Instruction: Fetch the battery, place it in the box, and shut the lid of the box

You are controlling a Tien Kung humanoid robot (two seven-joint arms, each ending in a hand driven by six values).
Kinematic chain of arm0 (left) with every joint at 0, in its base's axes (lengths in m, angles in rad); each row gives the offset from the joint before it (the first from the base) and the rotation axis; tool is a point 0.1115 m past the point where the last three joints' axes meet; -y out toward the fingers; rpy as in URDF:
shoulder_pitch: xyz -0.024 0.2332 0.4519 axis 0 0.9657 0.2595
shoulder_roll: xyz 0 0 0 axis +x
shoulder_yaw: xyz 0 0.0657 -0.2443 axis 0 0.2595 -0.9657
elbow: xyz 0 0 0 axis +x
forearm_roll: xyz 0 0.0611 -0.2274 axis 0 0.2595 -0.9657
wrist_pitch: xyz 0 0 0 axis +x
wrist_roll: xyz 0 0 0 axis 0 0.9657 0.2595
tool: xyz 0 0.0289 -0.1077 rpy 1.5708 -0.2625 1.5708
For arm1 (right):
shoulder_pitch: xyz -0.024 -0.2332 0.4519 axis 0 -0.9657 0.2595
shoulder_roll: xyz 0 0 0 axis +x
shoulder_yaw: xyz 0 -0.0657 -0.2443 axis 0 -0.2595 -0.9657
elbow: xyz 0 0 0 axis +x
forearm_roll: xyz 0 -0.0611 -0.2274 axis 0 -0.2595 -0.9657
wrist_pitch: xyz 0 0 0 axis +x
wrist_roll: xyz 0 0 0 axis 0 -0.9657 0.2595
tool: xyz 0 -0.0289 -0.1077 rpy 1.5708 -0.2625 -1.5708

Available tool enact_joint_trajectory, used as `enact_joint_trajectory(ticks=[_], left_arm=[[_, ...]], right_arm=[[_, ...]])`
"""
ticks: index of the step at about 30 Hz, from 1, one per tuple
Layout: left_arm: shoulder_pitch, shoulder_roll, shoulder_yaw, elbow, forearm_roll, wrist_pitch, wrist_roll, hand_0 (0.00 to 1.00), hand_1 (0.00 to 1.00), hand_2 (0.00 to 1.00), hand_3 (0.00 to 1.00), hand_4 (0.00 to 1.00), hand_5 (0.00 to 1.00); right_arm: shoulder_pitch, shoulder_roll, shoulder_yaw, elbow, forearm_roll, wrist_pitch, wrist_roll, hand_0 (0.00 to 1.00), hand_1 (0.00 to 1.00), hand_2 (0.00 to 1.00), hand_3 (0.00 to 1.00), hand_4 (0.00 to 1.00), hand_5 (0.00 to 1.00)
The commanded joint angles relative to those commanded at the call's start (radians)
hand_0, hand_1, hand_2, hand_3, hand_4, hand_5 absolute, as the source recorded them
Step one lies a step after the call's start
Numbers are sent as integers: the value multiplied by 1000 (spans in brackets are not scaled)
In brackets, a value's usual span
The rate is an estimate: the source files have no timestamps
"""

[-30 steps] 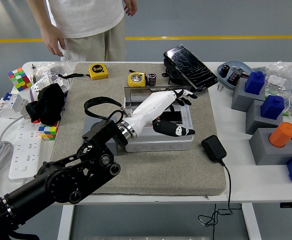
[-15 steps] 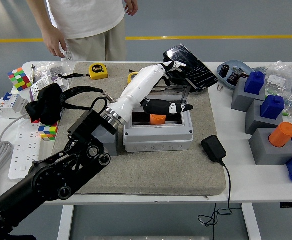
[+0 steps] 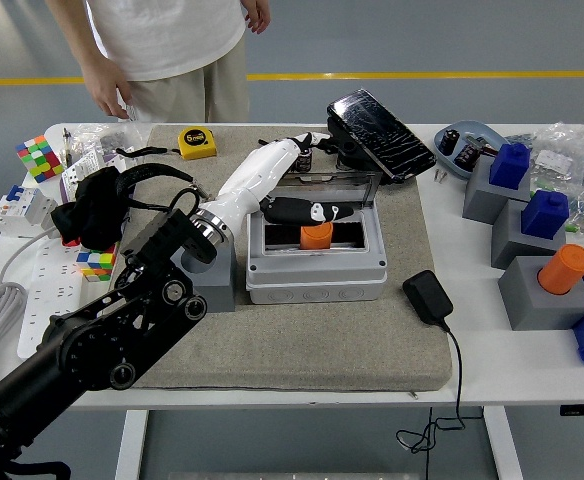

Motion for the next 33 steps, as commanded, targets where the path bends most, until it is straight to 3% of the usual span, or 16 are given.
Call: enact_joint_trajectory(ticks=[5,6,11,12,17,18,23,33], left_arm=[[22,10,24,-44,4,-32,50,802,829,785,794,998,486],[27,12,29,-55,4,-36,58,714,779,737,771,998,483],[48,22,45,-95,4,-55,91,714,779,737,771,998,483],[51,24,48,-102,4,-58,98,664,750,710,761,998,487],[64,36,58,-139,2,-71,124,664,750,710,761,998,487],[66,37,59,-146,2,-75,130,622,738,705,757,998,490],[80,53,71,-193,-7,-99,172,592,727,701,757,998,491],[93,67,88,-214,-39,-124,199,558,717,698,757,998,495]], right_arm=[[-1,1,-4,0,3,0,2,641,667,675,609,994,600],[-2,1,-4,0,3,0,2,642,666,675,609,994,601],[-5,1,-1,0,-2,0,1,642,666,675,609,994,601],[-5,1,-1,0,-2,0,2,643,666,675,608,993,600],[-5,1,-2,0,2,0,3,643,666,675,608,993,600],[-5,1,-3,0,3,0,3,640,666,675,608,994,600],[-6,1,1,0,1,0,3,641,666,675,609,994,600],[-7,3,-1,0,2,0,4,642,666,675,608,994,600]])
